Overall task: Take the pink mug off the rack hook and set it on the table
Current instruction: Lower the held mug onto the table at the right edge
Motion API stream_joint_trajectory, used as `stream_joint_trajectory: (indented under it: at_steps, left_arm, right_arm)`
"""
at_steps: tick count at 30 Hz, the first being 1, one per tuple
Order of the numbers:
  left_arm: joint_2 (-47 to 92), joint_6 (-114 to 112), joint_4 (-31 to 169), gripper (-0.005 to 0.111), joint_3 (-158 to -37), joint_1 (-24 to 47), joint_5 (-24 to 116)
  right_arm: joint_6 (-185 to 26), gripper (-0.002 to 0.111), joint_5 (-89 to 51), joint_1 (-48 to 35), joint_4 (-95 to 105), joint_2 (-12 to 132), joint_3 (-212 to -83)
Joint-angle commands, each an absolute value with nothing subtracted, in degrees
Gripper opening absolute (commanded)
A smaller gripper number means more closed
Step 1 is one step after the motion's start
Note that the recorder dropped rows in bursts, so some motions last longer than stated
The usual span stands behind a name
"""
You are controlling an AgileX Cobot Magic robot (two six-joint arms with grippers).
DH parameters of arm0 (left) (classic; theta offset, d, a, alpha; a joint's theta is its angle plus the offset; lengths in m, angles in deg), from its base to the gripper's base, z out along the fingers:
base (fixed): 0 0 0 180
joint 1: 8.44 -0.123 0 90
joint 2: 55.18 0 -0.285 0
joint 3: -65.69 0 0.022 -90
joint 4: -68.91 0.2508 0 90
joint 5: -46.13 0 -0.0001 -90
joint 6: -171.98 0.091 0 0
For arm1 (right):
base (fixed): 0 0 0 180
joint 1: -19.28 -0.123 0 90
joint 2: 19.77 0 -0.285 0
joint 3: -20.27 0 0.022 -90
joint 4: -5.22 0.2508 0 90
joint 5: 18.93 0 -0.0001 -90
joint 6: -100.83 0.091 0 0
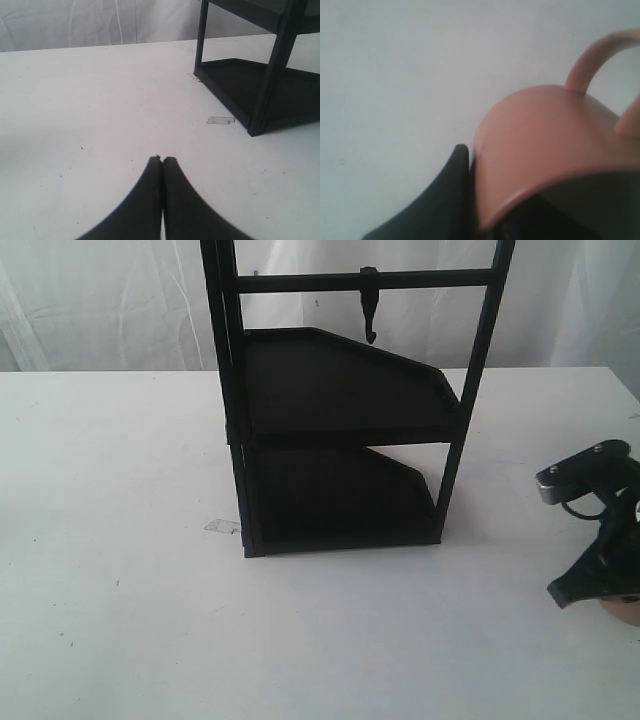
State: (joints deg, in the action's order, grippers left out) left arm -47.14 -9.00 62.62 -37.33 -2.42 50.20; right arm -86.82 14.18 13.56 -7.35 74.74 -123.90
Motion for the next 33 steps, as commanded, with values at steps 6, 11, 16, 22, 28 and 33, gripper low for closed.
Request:
stream_joint_trajectory:
  at_steps: [6,11,16,22,28,33]
  left_arm:
    - [-47.40,-9.33,62.53,0.000,-37.09,-2.60,50.46]
    - [-47.40,-9.33,62.53,0.000,-37.09,-2.60,50.46]
    - [-47.40,-9.33,62.53,0.000,-37.09,-2.60,50.46]
    - [-47.40,-9.33,62.53,0.000,-37.09,-2.60,50.46]
    - [-47.40,-9.33,62.53,0.000,-37.09,-2.60,50.46]
    - [-47.40,-9.33,62.53,0.000,-37.09,-2.60,50.46]
  right_arm:
    - [-86.54,0.000,10.50,19.36,-5.43,74.55,-122.83]
    - [-86.54,0.000,7.62,19.98,-4.67,75.20,-121.07]
    - [-86.43,0.000,7.06,19.98,-3.82,76.38,-121.07]
    - [-86.43,0.010,6.63,19.98,-3.61,77.10,-121.07]
    - [-86.43,0.041,6.75,19.98,-3.61,76.82,-121.07]
    - [-86.21,0.046,7.13,19.98,-3.61,73.71,-121.27]
